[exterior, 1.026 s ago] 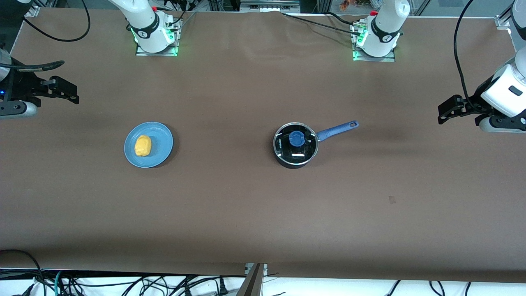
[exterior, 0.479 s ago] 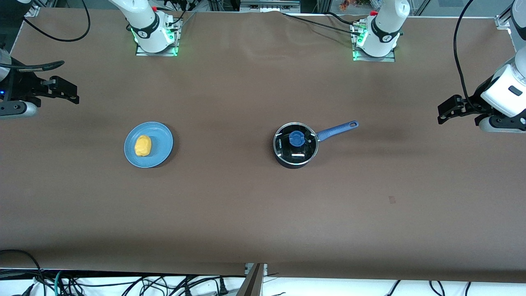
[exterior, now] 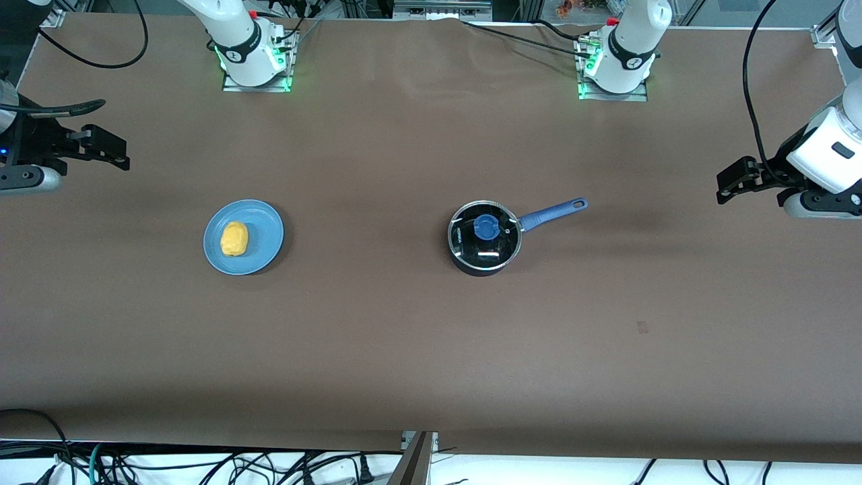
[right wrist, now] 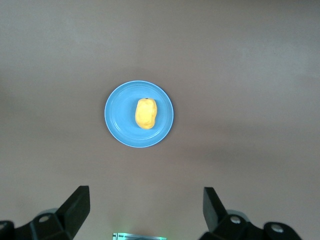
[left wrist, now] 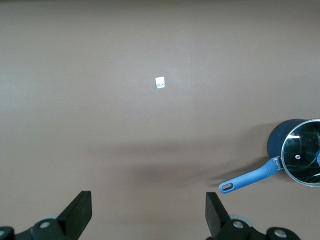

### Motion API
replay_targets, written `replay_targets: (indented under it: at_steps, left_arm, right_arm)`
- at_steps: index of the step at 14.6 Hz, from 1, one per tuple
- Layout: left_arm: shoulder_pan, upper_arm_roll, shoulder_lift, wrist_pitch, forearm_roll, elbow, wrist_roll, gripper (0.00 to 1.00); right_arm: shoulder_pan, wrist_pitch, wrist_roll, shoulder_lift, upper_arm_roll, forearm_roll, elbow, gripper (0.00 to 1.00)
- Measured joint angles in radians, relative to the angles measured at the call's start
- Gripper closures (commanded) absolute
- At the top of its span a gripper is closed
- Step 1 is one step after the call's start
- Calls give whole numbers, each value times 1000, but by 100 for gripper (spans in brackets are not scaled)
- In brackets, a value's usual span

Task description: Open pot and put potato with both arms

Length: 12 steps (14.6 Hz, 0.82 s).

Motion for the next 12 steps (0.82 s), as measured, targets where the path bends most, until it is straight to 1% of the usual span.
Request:
replay_targets:
  at_steps: [6, 9, 12]
  left_arm:
    - [0, 0, 0, 0, 0, 0, 0, 0]
    - [-1, -15, 1, -1, 0, 0, 0, 0]
    - [-30, -37, 45, -4, 2, -2, 0, 0]
  right_arm:
    - [0, 0, 0, 0, 0, 0, 0, 0]
    - [0, 0, 0, 10, 0, 1, 0, 0]
    - [0, 0, 0, 36, 0, 14, 0, 0]
